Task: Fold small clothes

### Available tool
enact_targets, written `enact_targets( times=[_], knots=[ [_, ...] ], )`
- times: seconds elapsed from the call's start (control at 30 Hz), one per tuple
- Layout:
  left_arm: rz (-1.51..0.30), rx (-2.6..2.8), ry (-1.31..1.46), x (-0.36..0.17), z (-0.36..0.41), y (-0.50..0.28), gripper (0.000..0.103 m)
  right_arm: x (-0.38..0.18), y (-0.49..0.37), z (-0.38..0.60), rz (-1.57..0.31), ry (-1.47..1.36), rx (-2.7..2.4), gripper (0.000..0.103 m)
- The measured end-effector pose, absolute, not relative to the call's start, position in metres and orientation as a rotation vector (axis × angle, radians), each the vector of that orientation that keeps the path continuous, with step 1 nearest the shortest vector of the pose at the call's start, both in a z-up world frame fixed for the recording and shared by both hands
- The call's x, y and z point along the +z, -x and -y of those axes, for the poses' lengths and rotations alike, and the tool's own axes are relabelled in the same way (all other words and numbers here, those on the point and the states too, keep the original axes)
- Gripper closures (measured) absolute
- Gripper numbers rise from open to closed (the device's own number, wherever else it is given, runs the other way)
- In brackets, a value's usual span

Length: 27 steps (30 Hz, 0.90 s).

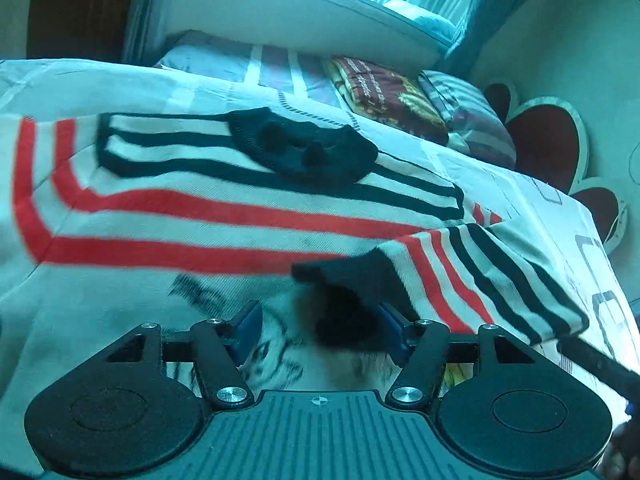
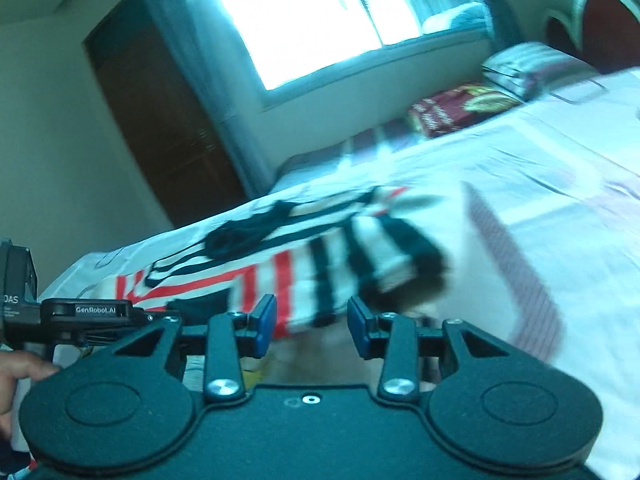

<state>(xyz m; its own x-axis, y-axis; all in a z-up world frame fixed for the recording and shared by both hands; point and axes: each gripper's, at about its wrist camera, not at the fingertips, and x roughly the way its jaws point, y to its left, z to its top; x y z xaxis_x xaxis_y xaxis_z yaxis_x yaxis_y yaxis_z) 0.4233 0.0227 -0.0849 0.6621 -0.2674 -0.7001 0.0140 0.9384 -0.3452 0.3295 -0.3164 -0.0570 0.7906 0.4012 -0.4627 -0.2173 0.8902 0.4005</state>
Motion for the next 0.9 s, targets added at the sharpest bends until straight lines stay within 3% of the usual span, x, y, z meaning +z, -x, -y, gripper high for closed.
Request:
enact_targets(
  times=[0.1, 0.27, 0.4, 0.57, 0.77, 0.8, 0.9],
  knots=[
    [-0.882, -0.229, 0.372, -0.089, -0.018, -0.439, 0.099, -0.064, -0.328, 0.334, -0.581, -0.414, 0.309, 0.063],
    [-0.762, -0.220, 0.332, -0.063, -0.020, -0.435, 0.099, -0.073, -0.330, 0.361, -0.602, -0.616, 0.311, 0.058],
    [-0.694, -0.177, 0.245, -0.036, -0.040, -0.423, 0.099, -0.085, -0.336, 0.383, -0.616, -0.854, 0.362, 0.039],
    [-0.750, -0.119, 0.231, -0.046, -0.073, -0.413, 0.099, -0.115, -0.350, 0.394, -0.635, -1.195, 0.374, 0.040],
    [-0.798, -0.093, 0.249, -0.073, -0.082, -0.402, 0.099, -0.126, -0.375, 0.383, -0.703, -1.257, 0.299, 0.051],
    [-0.795, -0.086, 0.250, -0.075, -0.081, -0.399, 0.099, -0.124, -0.378, 0.380, -0.721, -1.228, 0.278, 0.057],
    [-0.787, -0.070, 0.262, -0.080, -0.082, -0.391, 0.099, -0.115, -0.382, 0.368, -0.759, -1.075, 0.205, 0.092]
  ],
)
